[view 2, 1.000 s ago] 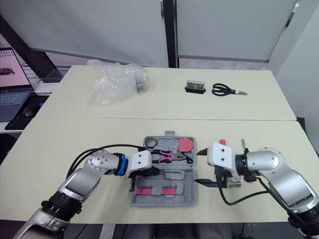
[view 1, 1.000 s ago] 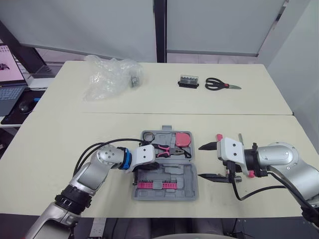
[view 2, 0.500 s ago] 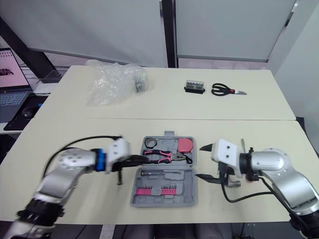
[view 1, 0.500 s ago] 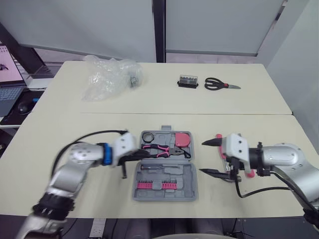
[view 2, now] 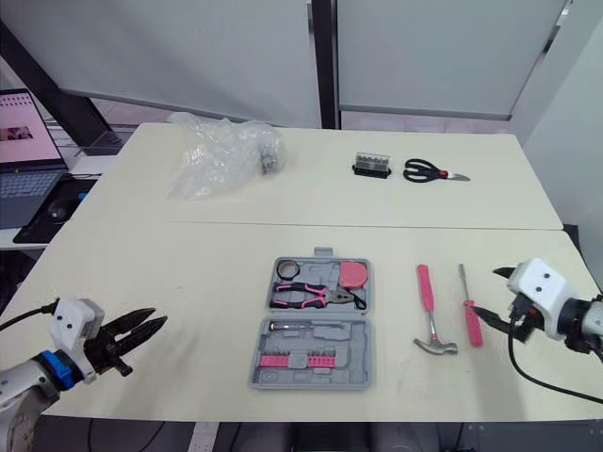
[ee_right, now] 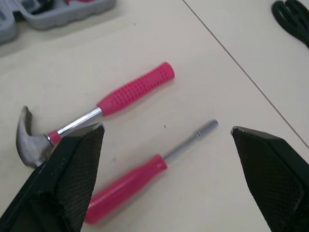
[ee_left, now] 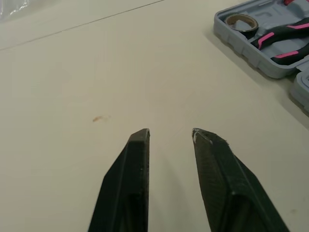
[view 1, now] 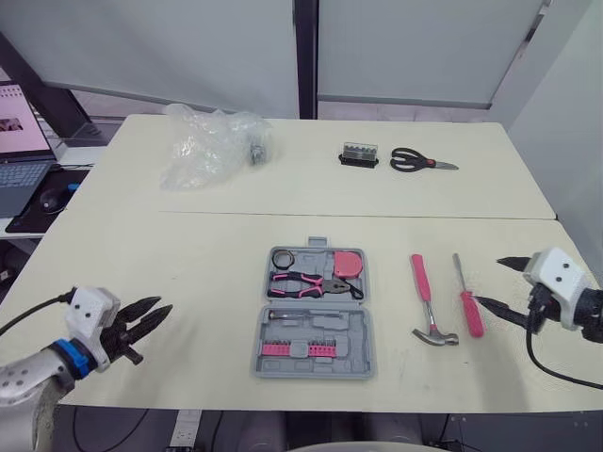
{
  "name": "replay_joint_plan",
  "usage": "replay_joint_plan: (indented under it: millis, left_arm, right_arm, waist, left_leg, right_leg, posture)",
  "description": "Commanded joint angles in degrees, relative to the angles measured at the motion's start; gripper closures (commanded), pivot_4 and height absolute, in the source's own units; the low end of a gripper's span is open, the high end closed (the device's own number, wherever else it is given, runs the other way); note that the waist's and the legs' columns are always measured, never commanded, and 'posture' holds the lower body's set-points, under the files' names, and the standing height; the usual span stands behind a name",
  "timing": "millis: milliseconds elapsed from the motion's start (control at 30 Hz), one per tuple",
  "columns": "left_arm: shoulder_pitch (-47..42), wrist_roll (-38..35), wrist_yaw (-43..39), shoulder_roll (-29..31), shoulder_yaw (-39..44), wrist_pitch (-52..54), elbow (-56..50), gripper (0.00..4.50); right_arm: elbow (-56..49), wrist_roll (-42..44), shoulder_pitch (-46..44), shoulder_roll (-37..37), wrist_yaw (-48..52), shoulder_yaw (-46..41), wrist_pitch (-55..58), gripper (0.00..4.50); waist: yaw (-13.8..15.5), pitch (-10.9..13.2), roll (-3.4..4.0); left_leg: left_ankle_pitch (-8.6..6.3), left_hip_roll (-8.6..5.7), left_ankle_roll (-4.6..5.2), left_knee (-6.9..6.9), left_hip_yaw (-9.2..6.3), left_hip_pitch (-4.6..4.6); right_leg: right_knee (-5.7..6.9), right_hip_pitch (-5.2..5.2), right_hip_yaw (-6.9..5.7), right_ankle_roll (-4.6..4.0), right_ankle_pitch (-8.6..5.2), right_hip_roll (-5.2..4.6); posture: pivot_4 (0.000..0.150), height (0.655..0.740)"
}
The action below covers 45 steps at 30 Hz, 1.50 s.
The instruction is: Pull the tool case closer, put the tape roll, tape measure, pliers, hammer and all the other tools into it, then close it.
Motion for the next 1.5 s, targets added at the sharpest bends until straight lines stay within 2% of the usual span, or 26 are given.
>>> replay_joint_plan:
  millis: [33, 233, 267, 533, 700, 867, 1067, 1267, 1500]
  left_arm:
    - [3.3, 0.0, 1.8, -1.4, 2.2, -2.4, -0.5, 1.87]
    - [4.9, -0.5, 4.3, -3.5, 1.1, -2.8, -2.8, 0.12]
    - [4.9, -0.5, 4.3, -3.5, 1.0, -3.1, -2.6, 0.05]
    - [3.9, 0.5, 4.9, -4.2, -1.1, -4.6, -0.4, 0.05]
    - [3.6, 0.7, 3.7, -2.0, -0.4, -5.6, 1.4, 0.05]
    - [5.4, 1.4, -0.9, 1.3, -1.7, -7.8, 1.1, 0.05]
    - [0.9, 0.2, -7.2, 5.5, -6.0, -8.2, -2.3, 0.05]
    - [-3.5, -3.8, -16.1, 10.0, -13.0, -3.4, -11.1, 0.05]
    - [-7.9, -7.0, -22.6, 12.1, -18.4, -1.4, -16.3, 0.05]
  right_arm:
    - [5.5, -0.2, 2.8, -1.6, 2.5, -3.6, -3.5, 0.0]
    - [12.5, 0.4, 6.2, -2.2, 4.3, -5.1, -4.2, 0.0]
    - [12.7, 0.5, 6.1, -2.3, 4.3, -5.2, -4.2, 0.0]
    - [12.9, -0.1, 5.3, -0.6, 2.2, -4.0, -5.2, 0.0]
    - [9.8, -0.4, 6.0, 0.2, 0.3, -4.1, -5.0, 0.0]
    - [2.5, 2.0, 8.1, 0.2, 0.4, -5.9, -1.8, 0.0]
    - [-15.0, 5.2, 11.0, 3.7, -4.9, -5.0, 9.9, 0.0]
    - [-31.4, 5.2, 10.5, 13.6, -19.8, 1.5, 26.0, 0.0]
    - [-37.4, 1.8, 5.6, 22.1, -34.2, 9.2, 40.9, 0.0]
  waist:
    - [-0.1, 0.0, 0.0]
    - [-0.1, 0.0, -0.02]
    - [-0.1, 0.0, -0.01]
    - [-0.2, -0.1, 0.09]
    - [-0.1, -0.1, 0.11]
    - [-0.1, -0.1, 0.11]
    - [0.0, -0.1, 0.13]
    - [0.1, -0.2, 0.03]
    - [-0.2, -0.2, 0.09]
  left_leg:
    - [0.0, 0.0, 0.0, -0.01, 0.04, 0.0]
    - [0.0, 0.0, 0.0, -0.02, 0.06, 0.02]
    - [0.0, 0.0, 0.0, -0.02, 0.07, 0.03]
    - [-0.01, 0.0, 0.0, -0.06, 0.12, 0.04]
    - [-0.01, 0.0, -0.01, -0.06, 0.11, 0.04]
    - [-0.01, -0.01, -0.01, -0.08, 0.12, 0.03]
    - [0.0, 0.02, -0.01, -0.09, 0.06, 0.03]
    - [0.0, 0.0, -0.02, -0.1, 0.04, -0.01]
    - [0.0, 0.04, -0.02, -0.13, 0.09, 0.01]
  right_leg:
    - [-0.03, 0.0, 0.04, 0.0, 0.0, 0.0]
    - [-0.03, 0.02, 0.06, 0.0, 0.0, 0.02]
    - [-0.04, 0.03, 0.08, 0.0, 0.0, 0.02]
    - [-0.07, 0.02, 0.11, 0.01, -0.01, 0.03]
    - [-0.06, 0.02, 0.1, 0.01, -0.01, 0.03]
    - [-0.1, 0.02, 0.11, 0.01, -0.01, 0.02]
    - [-0.05, 0.02, 0.06, 0.01, -0.01, 0.04]
    - [-0.06, 0.01, 0.05, 0.01, 0.0, 0.02]
    - [0.0, -0.07, 0.11, 0.0, 0.0, 0.06]
  posture:
    - [0.15, 0.74]
    - [0.15, 0.74]
    - [0.15, 0.74]
    - [0.15, 0.74]
    - [0.15, 0.74]
    - [0.15, 0.74]
    - [0.15, 0.74]
    - [0.15, 0.74]
    - [0.15, 0.74]
